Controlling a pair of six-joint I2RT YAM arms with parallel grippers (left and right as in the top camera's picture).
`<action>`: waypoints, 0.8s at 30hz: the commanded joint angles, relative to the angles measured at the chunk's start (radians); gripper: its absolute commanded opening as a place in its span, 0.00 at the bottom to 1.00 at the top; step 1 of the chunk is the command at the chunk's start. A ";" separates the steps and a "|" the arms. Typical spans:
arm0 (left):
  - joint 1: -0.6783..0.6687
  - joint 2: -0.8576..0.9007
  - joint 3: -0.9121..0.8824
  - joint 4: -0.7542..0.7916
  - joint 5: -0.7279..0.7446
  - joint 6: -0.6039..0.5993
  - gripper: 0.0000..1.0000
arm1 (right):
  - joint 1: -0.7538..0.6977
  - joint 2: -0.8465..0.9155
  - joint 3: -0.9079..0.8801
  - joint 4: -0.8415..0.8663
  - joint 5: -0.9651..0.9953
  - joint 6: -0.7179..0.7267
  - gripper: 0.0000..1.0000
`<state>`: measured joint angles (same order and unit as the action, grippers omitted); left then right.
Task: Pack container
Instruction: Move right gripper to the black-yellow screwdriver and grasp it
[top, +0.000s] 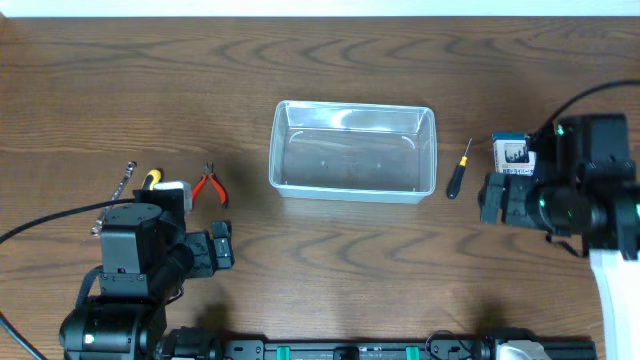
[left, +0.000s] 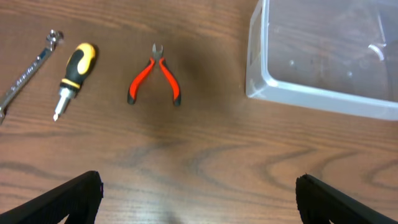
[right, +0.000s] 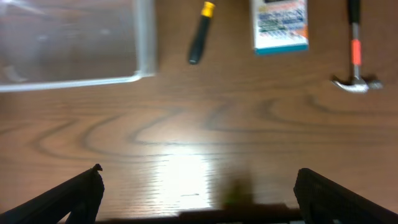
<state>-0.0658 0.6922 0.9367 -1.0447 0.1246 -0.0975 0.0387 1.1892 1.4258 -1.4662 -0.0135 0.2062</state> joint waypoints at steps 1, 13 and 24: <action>0.004 0.007 0.019 -0.025 -0.005 0.010 0.98 | 0.008 0.089 0.020 0.009 0.106 0.070 0.99; 0.004 0.012 0.019 -0.050 -0.005 0.010 0.98 | 0.008 0.409 0.018 0.200 0.034 0.141 0.99; 0.004 0.012 0.019 -0.052 -0.005 0.010 0.98 | 0.009 0.560 0.018 0.287 0.010 0.194 0.99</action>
<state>-0.0658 0.7002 0.9367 -1.0939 0.1246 -0.0975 0.0387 1.7172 1.4269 -1.1858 0.0059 0.3584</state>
